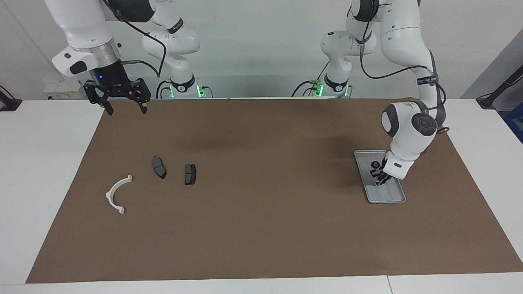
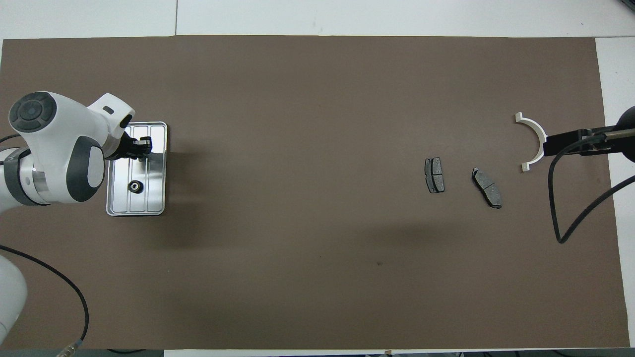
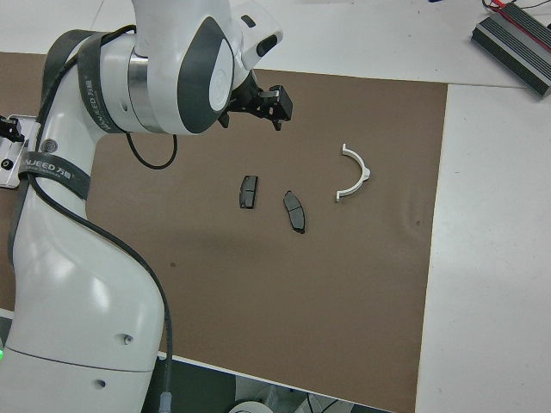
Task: Pick bearing gear from pile to tray
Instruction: 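Lower the bearing into the tray, open the left gripper and withdraw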
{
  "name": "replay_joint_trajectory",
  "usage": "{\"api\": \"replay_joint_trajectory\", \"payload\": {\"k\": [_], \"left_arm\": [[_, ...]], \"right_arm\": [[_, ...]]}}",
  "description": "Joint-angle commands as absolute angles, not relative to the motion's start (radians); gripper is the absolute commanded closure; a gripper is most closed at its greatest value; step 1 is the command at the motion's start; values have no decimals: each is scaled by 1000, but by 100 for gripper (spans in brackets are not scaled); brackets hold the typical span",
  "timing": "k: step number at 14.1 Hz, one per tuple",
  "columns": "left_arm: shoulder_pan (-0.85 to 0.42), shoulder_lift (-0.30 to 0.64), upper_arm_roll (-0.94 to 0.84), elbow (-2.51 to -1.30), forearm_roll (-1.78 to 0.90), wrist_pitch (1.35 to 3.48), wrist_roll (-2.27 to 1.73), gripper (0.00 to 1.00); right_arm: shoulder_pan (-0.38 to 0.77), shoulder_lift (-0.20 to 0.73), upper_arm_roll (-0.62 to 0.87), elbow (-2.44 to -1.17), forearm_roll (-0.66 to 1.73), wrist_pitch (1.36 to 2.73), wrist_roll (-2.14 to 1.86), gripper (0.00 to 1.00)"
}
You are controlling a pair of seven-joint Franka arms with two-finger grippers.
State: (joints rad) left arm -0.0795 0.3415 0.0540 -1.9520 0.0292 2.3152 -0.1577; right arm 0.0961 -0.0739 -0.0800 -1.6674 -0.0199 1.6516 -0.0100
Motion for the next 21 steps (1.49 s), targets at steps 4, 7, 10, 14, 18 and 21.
{"api": "replay_joint_trajectory", "payload": {"k": [4,7,10,14,18,21], "left_arm": [[-54,305,52,-2006,34,2344,-144,100],[-54,304,52,-2010,34,2350,-146,82],[-57,304,52,-1999,34,2332,-156,0],[-49,226,54,-1901,31,2127,-150,0],[-35,80,55,-1838,31,1894,-150,0],[-37,22,54,-1747,25,1734,-147,0]], "right_arm": [[71,-57,-57,-1631,-21,1575,-34,0],[71,-57,-57,-1631,-23,1575,-34,0],[71,-57,-57,-1631,-23,1575,-34,0],[77,-55,-55,-1629,-23,1575,-32,0],[81,-35,-54,-1597,-23,1566,-31,0],[75,-37,-52,-1598,-23,1566,-31,0]]}}
